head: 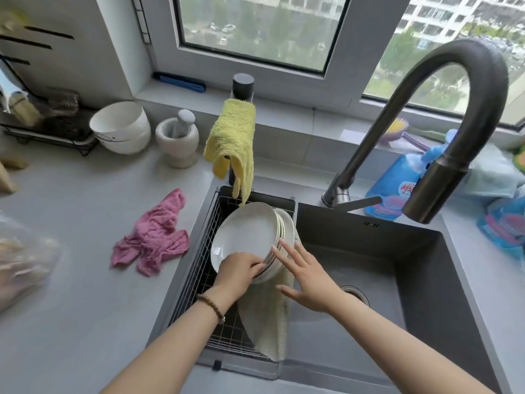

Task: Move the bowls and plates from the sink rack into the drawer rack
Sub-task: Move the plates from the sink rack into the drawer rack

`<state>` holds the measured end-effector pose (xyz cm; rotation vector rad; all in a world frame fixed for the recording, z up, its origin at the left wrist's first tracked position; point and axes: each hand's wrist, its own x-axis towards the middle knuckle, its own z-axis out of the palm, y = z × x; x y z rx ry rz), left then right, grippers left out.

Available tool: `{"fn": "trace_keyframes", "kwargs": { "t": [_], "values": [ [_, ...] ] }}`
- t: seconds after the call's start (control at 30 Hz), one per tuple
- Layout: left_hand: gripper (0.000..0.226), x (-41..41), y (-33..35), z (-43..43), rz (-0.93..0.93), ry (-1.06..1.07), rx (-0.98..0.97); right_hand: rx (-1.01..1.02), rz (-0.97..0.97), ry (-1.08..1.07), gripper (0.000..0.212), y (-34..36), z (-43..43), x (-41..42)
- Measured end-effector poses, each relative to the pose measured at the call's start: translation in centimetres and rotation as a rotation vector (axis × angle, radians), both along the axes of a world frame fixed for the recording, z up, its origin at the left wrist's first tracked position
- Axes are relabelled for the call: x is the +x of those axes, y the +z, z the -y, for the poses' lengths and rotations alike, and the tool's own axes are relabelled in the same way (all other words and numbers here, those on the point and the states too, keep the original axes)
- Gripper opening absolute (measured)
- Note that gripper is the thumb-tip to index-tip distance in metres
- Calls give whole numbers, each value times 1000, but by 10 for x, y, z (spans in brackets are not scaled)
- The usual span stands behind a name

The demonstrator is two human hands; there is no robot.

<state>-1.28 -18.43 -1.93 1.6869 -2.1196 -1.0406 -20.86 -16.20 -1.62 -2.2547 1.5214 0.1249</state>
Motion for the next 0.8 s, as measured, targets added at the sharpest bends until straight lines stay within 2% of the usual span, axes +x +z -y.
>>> {"fn": "trace_keyframes", "kwargs": {
  "t": [0.23, 0.53, 0.67, 0.8],
  "values": [
    [31, 2, 15, 3, 28, 28, -110, 12, -4, -49, 80, 1, 2, 10],
    [35, 20, 38, 13, -73, 74, -201, 62, -3, -129, 75, 8, 2, 33],
    [30, 28, 56, 5, -197, 171, -213, 44, 113, -190, 80, 21, 1, 47],
    [27, 36, 76, -15, -320, 282, -220, 72, 377, -246, 88, 40, -6, 62]
  ]
}}
